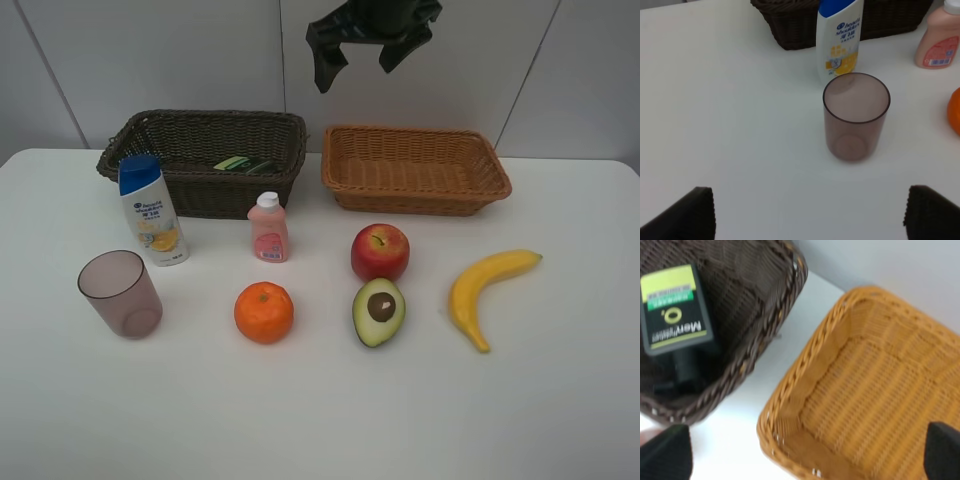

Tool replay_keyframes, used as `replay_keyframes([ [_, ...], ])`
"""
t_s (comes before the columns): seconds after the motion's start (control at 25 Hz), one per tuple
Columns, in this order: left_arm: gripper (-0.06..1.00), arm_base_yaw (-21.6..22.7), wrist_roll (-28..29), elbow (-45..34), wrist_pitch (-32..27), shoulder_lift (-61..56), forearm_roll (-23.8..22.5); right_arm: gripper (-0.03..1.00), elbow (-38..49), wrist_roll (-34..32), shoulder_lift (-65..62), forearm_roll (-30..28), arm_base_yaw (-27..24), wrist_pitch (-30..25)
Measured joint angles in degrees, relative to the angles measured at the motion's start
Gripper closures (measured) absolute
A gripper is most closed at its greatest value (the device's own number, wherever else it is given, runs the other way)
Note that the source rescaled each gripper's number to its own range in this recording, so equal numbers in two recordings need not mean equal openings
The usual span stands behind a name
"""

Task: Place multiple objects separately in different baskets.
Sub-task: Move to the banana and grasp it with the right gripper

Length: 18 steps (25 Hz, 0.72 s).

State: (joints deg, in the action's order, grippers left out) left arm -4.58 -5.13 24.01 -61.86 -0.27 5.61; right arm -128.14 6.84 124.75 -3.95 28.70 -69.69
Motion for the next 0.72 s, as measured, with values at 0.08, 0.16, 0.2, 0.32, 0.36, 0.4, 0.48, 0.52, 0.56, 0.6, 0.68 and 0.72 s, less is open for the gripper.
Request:
replay_keyframes([
  [0.08,-0.05,0.0,0.0,0.0,0.0,0.0,0.0,0.00,4.0,-0.1,-2.1,-0.5,0.0,-0.1],
  [0.16,-0.05,0.0,0.0,0.0,0.0,0.0,0.0,0.00,7.8,-0.1,-4.2,-1.4,0.0,-0.1],
  [0.2,-0.05,0.0,0.0,0.0,0.0,0.0,0.0,0.00,9.8,-0.1,-5.1,-1.8,0.0,-0.1],
  [0.32,-0.05,0.0,0.0,0.0,0.0,0.0,0.0,0.00,15.8,-0.2,-8.7,-3.5,0.0,0.0],
  [0.36,-0.05,0.0,0.0,0.0,0.0,0.0,0.0,0.00,17.9,-0.2,-9.7,-4.0,0.0,0.0],
  [0.4,-0.05,0.0,0.0,0.0,0.0,0.0,0.0,0.00,20.1,-0.2,-11.0,-4.3,0.0,0.0],
  [0.48,-0.05,0.0,0.0,0.0,0.0,0.0,0.0,0.00,24.3,0.0,-13.4,-4.3,0.0,0.0],
  [0.52,-0.05,0.0,0.0,0.0,0.0,0.0,0.0,0.00,26.6,0.6,-14.7,-4.3,0.0,0.0],
  [0.56,-0.05,0.0,0.0,0.0,0.0,0.0,0.0,0.00,28.8,1.5,-15.8,-4.3,-0.1,0.3],
  [0.6,-0.05,0.0,0.0,0.0,0.0,0.0,0.0,0.00,30.5,2.8,-16.9,-4.3,-0.1,0.7],
  [0.68,-0.05,0.0,0.0,0.0,0.0,0.0,0.0,0.00,34.6,6.2,-18.6,-4.1,-0.5,1.5],
  [0.72,-0.05,0.0,0.0,0.0,0.0,0.0,0.0,0.00,36.2,7.9,-19.4,-3.8,-0.9,1.6],
])
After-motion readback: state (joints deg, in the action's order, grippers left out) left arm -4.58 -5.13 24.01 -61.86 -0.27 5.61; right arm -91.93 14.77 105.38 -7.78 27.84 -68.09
